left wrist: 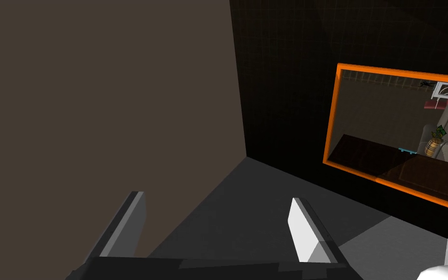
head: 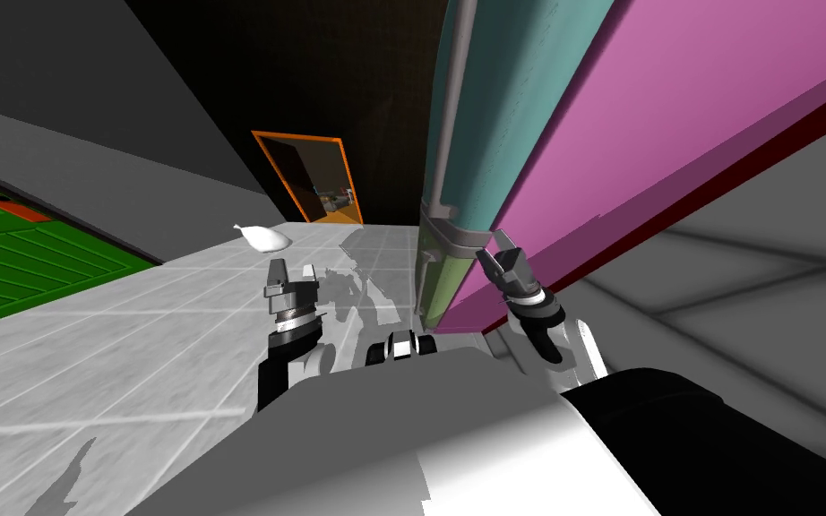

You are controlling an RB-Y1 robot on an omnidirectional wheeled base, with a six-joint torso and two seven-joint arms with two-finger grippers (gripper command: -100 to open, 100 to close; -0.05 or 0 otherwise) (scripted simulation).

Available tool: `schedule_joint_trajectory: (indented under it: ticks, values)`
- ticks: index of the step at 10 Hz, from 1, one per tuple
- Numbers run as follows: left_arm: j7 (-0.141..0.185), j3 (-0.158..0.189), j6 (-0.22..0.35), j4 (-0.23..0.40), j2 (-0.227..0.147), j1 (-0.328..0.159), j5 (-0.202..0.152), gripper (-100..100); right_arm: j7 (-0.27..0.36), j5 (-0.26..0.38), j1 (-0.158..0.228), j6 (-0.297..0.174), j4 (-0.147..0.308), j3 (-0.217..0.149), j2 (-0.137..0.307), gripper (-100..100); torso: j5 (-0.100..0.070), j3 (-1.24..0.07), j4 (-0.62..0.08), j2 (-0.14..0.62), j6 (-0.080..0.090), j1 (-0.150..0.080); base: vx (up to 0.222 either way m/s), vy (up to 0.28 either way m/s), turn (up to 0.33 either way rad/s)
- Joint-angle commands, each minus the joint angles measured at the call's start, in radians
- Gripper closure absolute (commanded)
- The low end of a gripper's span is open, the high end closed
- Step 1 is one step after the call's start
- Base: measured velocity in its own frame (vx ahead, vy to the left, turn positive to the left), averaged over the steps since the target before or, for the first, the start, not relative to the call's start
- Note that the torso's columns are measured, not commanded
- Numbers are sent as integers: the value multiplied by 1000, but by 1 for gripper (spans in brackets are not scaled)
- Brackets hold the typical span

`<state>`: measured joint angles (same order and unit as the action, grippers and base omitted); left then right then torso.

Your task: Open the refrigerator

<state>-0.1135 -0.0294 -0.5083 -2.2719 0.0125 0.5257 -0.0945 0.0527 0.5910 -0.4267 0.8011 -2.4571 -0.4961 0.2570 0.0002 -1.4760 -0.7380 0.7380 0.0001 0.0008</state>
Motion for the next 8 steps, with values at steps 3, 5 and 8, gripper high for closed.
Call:
schedule_joint_trajectory:
  ticks: [3,5,8]
  values:
    - [0,0,0,0,0,0,0,0,2,136,20,36,-3,-99,23,-100,0,0,0,0,0,-1,41,68,-21]
    - [0,0,0,0,0,0,0,0,2,195,28,50,-4,-139,32,-100,0,0,0,0,0,-1,44,73,-21]
    - [0,0,0,0,0,0,0,0,2,283,36,64,-4,-180,42,-100,0,0,0,0,0,-1,44,70,-21]
